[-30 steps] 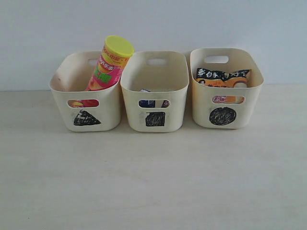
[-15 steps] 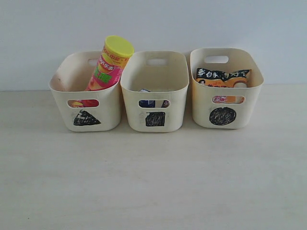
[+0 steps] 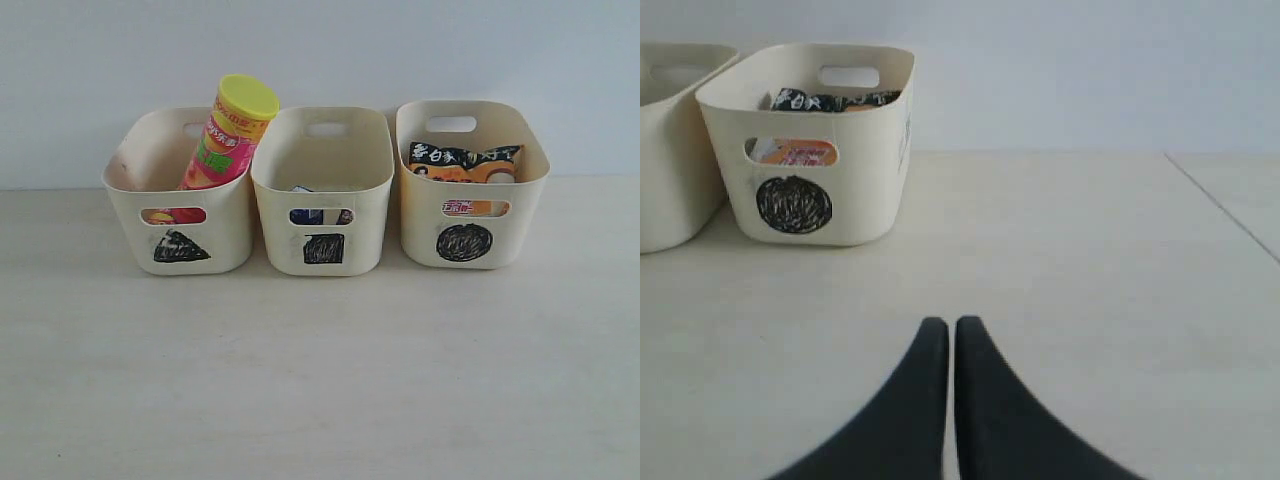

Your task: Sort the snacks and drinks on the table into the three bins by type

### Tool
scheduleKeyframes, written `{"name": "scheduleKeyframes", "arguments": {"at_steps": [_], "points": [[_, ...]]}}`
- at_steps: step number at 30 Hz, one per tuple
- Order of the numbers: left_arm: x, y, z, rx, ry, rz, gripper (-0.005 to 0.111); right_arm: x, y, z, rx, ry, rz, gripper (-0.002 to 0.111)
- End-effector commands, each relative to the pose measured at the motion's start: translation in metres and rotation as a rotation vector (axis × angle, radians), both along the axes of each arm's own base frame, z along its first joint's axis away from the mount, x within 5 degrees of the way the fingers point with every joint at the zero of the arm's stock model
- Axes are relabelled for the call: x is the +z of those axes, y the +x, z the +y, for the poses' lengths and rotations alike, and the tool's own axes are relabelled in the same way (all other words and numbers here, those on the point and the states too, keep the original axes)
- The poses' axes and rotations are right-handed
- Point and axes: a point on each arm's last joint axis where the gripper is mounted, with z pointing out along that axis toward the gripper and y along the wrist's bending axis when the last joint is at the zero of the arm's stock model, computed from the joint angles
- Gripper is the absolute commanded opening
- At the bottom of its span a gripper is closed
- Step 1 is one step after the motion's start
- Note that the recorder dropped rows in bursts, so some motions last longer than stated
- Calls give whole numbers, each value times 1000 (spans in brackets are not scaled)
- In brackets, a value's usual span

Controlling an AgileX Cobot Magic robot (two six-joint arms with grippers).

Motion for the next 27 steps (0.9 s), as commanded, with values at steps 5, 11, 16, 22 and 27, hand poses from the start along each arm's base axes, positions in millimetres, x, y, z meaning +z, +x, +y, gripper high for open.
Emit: {"name": "scheduleKeyframes", "arguments": {"at_steps": [5, 11, 16, 22, 27], "points": [[-1, 0, 0, 2, -1, 1, 4, -7, 0, 0, 3, 3, 15, 0], [-1, 0, 0, 2, -1, 1, 4, -9, 0, 0, 2, 2, 40, 0], [-1, 0, 0, 2, -1, 1, 4, -12, -1, 0, 1, 10, 76, 0], [-1, 0, 0, 2, -1, 1, 4, -11, -1, 0, 1, 10, 68, 0], [-1, 0, 0, 2, -1, 1, 4, -11, -1, 0, 1, 10, 68, 0]]}}
